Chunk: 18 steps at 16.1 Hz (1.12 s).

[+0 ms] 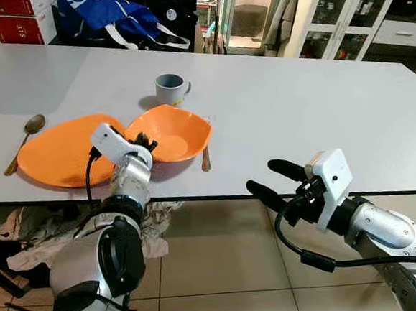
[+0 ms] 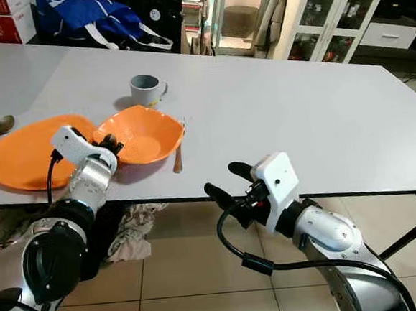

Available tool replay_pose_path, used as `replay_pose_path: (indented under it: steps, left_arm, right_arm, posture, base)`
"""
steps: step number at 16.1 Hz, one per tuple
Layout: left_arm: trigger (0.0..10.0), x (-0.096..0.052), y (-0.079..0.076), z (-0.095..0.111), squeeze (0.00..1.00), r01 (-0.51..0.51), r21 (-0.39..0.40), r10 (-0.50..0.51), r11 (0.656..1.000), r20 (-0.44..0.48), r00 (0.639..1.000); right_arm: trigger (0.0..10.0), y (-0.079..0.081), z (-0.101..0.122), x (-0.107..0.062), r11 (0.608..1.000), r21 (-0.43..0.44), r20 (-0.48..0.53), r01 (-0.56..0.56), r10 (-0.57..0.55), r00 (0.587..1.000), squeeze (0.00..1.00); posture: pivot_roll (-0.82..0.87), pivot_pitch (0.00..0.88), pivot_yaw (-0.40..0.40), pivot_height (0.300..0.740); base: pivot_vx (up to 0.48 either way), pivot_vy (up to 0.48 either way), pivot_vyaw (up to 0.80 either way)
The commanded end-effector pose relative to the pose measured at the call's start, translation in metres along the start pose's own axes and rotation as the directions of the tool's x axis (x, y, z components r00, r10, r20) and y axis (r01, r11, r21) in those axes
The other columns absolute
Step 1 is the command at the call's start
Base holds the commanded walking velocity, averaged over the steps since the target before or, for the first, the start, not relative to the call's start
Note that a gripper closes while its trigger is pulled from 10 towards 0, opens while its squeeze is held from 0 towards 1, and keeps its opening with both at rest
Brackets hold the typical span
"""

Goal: Setting the table

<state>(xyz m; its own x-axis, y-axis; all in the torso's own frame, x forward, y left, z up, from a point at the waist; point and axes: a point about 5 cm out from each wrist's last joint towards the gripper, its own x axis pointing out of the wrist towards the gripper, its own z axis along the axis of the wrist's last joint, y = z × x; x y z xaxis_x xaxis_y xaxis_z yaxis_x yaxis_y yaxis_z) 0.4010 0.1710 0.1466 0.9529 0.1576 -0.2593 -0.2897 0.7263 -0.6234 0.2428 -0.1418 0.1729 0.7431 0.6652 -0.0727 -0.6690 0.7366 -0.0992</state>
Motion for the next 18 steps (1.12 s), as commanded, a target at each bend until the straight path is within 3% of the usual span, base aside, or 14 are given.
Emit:
replay_pose_path:
  steps: [1,3,4,5,7,10,15,18]
  left_arm:
    - [10.0,0.000,-0.013,-0.001,1.00,0.012,0.012,-0.012,1.000,-0.021,1.000]
    - [10.0,0.000,-0.017,-0.002,1.00,0.009,0.022,-0.008,1.000,-0.029,1.000]
    - [10.0,-0.001,-0.024,-0.004,0.83,0.020,0.054,-0.018,0.998,-0.038,0.999]
    - [10.0,-0.001,-0.030,-0.005,0.00,0.030,0.080,-0.027,0.996,-0.039,0.999]
    - [10.0,-0.001,-0.037,-0.004,0.00,0.047,0.117,-0.040,0.992,-0.059,0.997]
    - [10.0,-0.002,-0.035,-0.003,0.00,0.014,0.153,-0.004,0.988,-0.063,0.998]
    - [10.0,-0.005,-0.038,0.014,0.00,-0.012,0.240,0.010,0.971,0.011,1.000]
    - [10.0,-0.010,-0.031,0.016,0.00,-0.035,0.262,0.039,0.964,-0.006,0.999]
  right_arm:
    - [10.0,-0.001,-0.004,-0.003,1.000,-0.002,-0.014,0.020,-0.020,1.000,0.00]
    - [10.0,-0.001,-0.006,-0.003,1.000,0.000,-0.017,0.022,-0.022,1.000,0.00]
    - [10.0,-0.002,-0.009,-0.003,0.999,0.005,-0.022,0.032,-0.032,0.999,0.00]
    - [10.0,-0.002,-0.013,-0.002,0.999,0.009,-0.029,0.035,-0.035,0.999,0.00]
    - [10.0,-0.001,-0.018,0.000,0.999,0.016,-0.037,0.031,-0.031,0.999,0.00]
    - [10.0,-0.003,-0.023,0.002,0.999,0.021,-0.040,0.038,-0.038,0.998,0.00]
    - [10.0,-0.004,-0.027,0.006,0.999,0.021,-0.035,0.037,-0.036,0.999,0.00]
    - [10.0,-0.004,-0.029,0.007,0.999,0.023,-0.035,0.034,-0.033,0.999,0.00]
  posture:
    - [-0.26,0.030,-0.114,0.740]
    - [-0.25,0.027,-0.109,0.740]
    - [-0.24,0.026,-0.108,0.740]
    - [-0.23,0.023,-0.107,0.740]
    - [-0.21,0.016,-0.107,0.740]
    - [-0.20,0.002,-0.102,0.740]
    - [-0.18,0.000,-0.105,0.740]
    - [-0.17,0.000,-0.109,0.740]
  base:
    - [0.000,0.000,0.00]
    - [0.000,0.000,0.00]
    - [0.000,0.000,0.00]
    - [0.000,0.000,0.00]
    - [0.000,0.000,0.00]
    - [0.000,0.000,0.00]
    - [0.000,0.000,0.00]
    - [0.000,0.000,0.00]
